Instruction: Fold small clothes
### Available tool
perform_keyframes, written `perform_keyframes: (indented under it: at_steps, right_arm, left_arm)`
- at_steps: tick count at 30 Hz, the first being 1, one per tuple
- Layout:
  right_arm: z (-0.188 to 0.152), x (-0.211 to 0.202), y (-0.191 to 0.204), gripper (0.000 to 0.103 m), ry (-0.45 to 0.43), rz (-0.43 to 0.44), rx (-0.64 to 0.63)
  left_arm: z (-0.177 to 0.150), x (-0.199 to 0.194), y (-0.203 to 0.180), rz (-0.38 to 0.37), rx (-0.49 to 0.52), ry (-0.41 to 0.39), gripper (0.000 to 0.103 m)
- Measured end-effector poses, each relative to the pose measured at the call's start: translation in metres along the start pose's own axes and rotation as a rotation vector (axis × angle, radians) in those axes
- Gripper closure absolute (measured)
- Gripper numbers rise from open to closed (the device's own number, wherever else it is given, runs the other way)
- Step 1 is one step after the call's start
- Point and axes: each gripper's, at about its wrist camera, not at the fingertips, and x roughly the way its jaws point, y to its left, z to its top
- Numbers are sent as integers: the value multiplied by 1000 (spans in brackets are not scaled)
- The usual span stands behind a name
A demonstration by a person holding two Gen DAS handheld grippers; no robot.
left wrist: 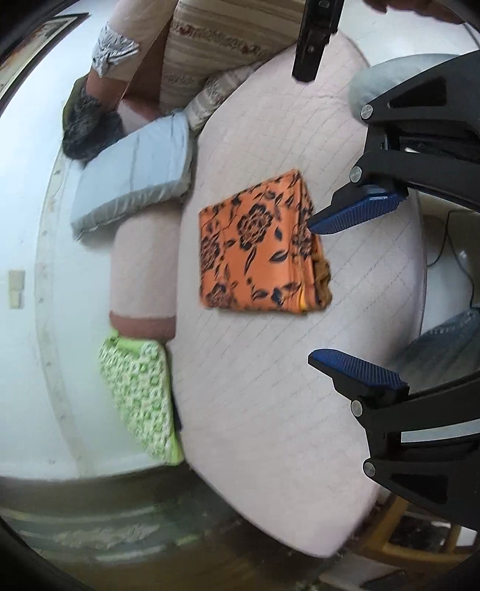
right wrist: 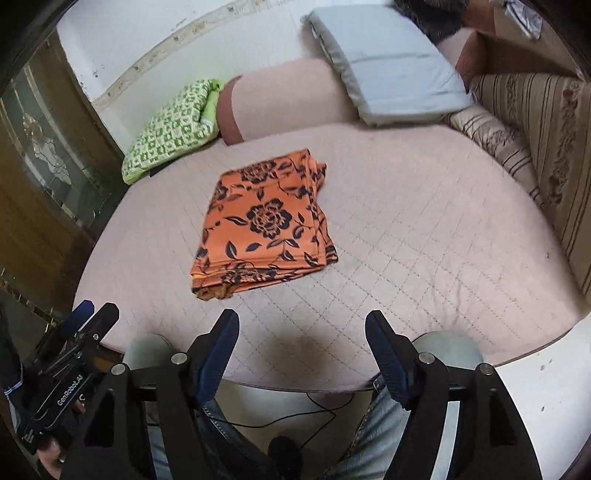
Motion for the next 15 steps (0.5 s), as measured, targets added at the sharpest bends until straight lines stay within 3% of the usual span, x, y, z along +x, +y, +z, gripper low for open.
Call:
perform_keyframes:
  at_steps: [3, 7, 10, 15]
  right_arm:
    - [-2, -18, 10, 30, -41, -36, -23]
    - [-5, -41, 18, 30, -69, -21, -35]
    - [-8, -56, 23, 28, -95, -27, -53]
    - [-11, -70, 34, 27, -122, -18, -78]
  left_arm:
    - [-2, -17, 0, 8, -10, -5, 38]
    - [0, -38, 3, -13, -17, -10, 38]
    - [1, -45, 2, -58, 3, -8, 38]
    - [0, -63, -3, -36, 27, -14, 38]
